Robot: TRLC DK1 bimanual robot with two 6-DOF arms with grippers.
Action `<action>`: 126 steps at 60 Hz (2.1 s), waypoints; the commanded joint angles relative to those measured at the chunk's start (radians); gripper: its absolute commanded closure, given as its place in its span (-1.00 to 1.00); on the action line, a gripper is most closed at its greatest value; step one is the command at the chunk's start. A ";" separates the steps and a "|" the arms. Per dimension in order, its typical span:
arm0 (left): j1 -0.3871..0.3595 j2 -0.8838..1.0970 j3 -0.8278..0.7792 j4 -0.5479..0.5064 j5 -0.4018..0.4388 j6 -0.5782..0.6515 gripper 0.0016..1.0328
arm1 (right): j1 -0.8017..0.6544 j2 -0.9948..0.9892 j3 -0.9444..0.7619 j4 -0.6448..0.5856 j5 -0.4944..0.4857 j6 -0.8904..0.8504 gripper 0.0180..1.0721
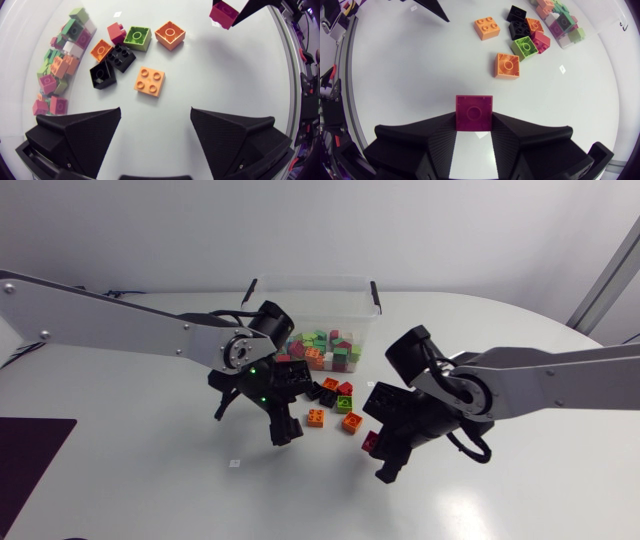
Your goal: Place the duplo bricks in the container
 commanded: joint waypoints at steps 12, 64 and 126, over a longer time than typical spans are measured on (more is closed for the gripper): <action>-0.051 0.109 0.123 -0.046 -0.038 0.096 -0.86 | -0.016 -0.134 -0.104 -0.026 -0.032 -0.026 0.39; -0.093 0.294 0.361 -0.270 -0.069 0.208 -0.26 | -0.180 -0.321 0.040 -0.200 -0.119 -0.111 0.39; -0.048 -0.189 -0.010 -0.319 -0.012 0.141 0.81 | -0.186 0.203 0.639 0.038 -0.153 0.179 0.39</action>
